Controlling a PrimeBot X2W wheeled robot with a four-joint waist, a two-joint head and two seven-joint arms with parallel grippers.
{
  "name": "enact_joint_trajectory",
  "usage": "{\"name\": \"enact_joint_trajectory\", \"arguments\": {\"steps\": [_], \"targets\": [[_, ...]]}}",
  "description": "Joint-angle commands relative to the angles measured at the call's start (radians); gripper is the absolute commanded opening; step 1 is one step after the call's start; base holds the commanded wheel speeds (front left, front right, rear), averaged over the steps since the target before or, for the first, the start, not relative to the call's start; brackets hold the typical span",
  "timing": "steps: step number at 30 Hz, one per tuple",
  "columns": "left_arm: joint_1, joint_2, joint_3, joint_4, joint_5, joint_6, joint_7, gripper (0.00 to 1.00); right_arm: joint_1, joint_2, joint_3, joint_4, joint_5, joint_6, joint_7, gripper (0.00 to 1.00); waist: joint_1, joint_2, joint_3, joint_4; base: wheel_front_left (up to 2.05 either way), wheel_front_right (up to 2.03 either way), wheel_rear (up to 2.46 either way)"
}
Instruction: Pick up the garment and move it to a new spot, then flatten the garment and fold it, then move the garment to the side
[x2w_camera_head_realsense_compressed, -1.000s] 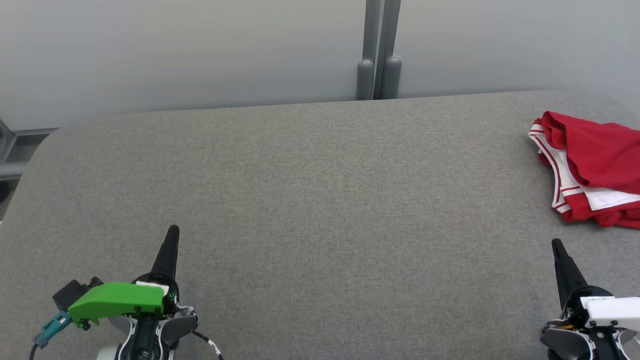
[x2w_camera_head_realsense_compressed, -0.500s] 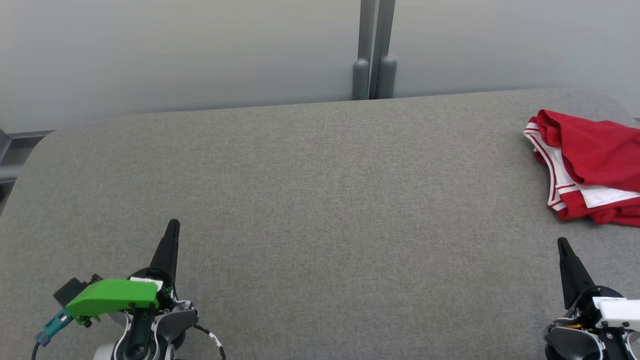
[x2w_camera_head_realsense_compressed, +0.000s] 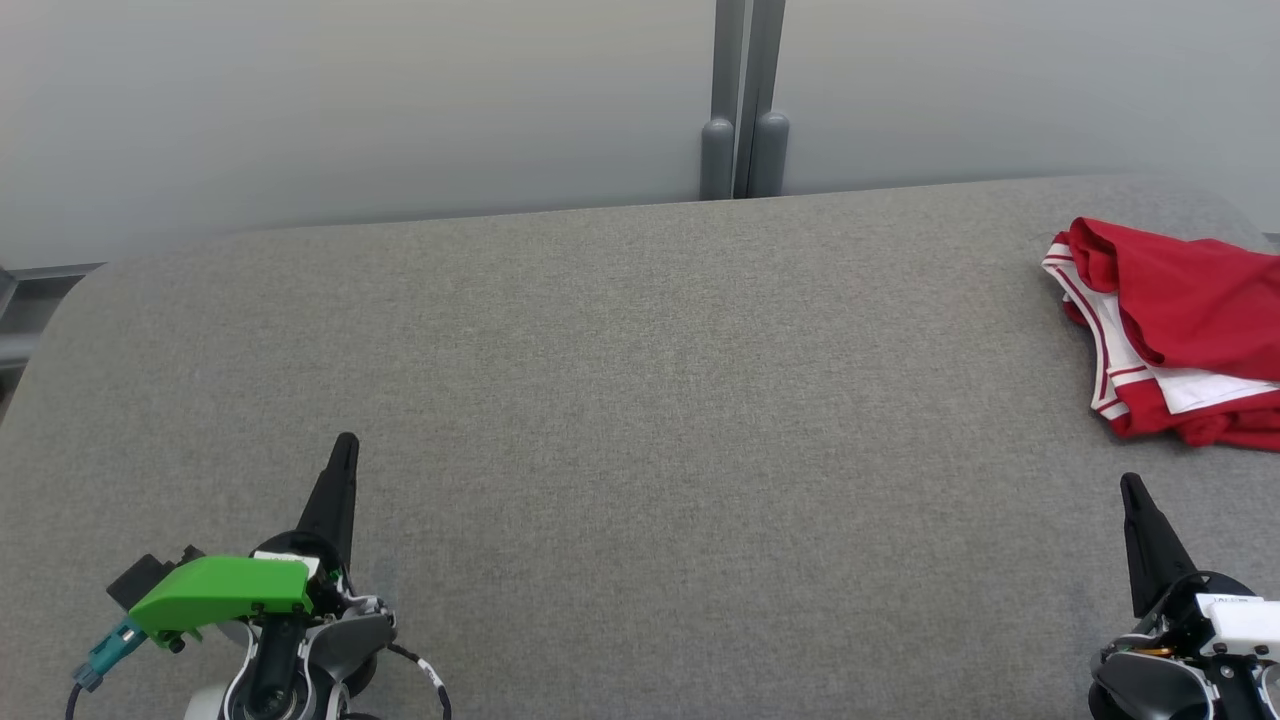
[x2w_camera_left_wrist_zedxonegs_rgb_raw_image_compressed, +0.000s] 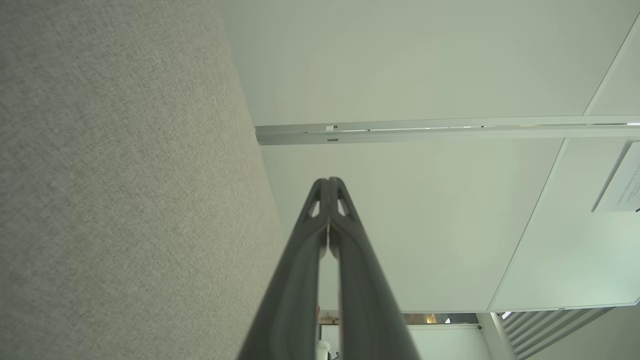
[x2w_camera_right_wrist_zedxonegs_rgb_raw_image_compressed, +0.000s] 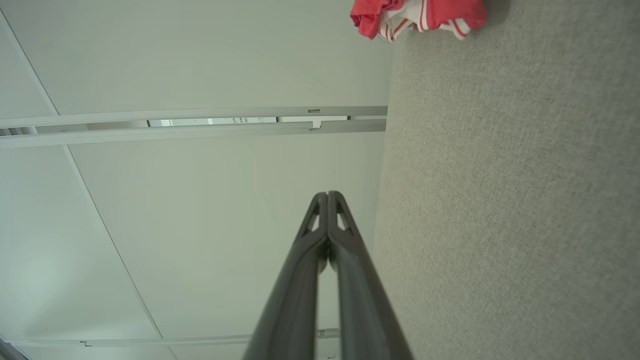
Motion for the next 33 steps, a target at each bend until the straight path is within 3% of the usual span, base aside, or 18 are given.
{"name": "enact_joint_trajectory", "arguments": {"steps": [1,33], "targets": [[-0.016,0.000,0.003,-0.002,-0.004,-0.005,0.001,0.00,0.006,-0.004,-0.002,-0.003,0.004,0.000,0.004,0.00,0.0000,0.0000,0.000,0.000,0.00,0.00,0.00],[-0.015,0.000,0.003,-0.002,-0.004,-0.004,0.001,0.00,0.006,-0.004,-0.002,-0.003,0.004,0.000,0.004,0.00,0.0000,0.0000,0.000,0.000,0.00,0.00,0.00]]}}
